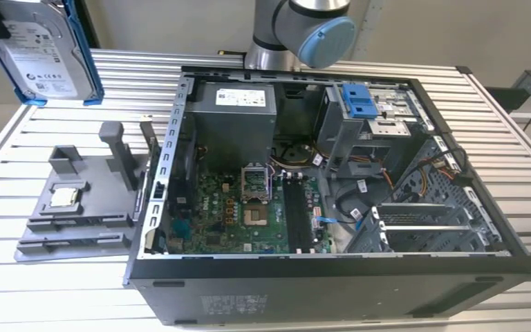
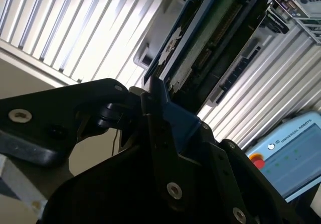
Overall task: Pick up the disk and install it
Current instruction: 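Pick up the disk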
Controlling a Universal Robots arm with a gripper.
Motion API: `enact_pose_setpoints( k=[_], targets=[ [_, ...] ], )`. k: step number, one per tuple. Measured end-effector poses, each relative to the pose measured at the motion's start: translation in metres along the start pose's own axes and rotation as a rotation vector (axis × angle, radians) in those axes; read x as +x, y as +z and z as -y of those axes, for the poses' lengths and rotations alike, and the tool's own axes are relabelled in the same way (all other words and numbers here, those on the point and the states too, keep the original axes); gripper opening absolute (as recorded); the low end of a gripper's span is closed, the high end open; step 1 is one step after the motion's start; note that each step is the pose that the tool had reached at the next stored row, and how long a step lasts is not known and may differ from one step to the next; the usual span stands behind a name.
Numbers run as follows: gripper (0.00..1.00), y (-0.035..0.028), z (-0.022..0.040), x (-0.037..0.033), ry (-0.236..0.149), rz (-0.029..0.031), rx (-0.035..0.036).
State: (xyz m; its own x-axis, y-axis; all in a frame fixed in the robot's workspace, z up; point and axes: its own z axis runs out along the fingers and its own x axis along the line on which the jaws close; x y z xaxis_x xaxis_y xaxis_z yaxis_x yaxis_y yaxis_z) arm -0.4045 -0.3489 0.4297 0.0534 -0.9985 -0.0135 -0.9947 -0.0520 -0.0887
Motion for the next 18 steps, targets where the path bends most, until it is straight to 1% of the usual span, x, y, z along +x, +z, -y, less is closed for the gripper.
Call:
enact_pose_setpoints(
  k=[14,16,18],
  targets=[
    [0.0,-0.0002,0.0,0.0,0.0,0.0,-0.0001],
    [0.0,-0.0021,0.0002,0.0,0.0,-0.0002,-0.0004],
    [0.0,-0.006,0.0006,-0.0001,0.0,-0.0002,-0.0002]
  ],
)
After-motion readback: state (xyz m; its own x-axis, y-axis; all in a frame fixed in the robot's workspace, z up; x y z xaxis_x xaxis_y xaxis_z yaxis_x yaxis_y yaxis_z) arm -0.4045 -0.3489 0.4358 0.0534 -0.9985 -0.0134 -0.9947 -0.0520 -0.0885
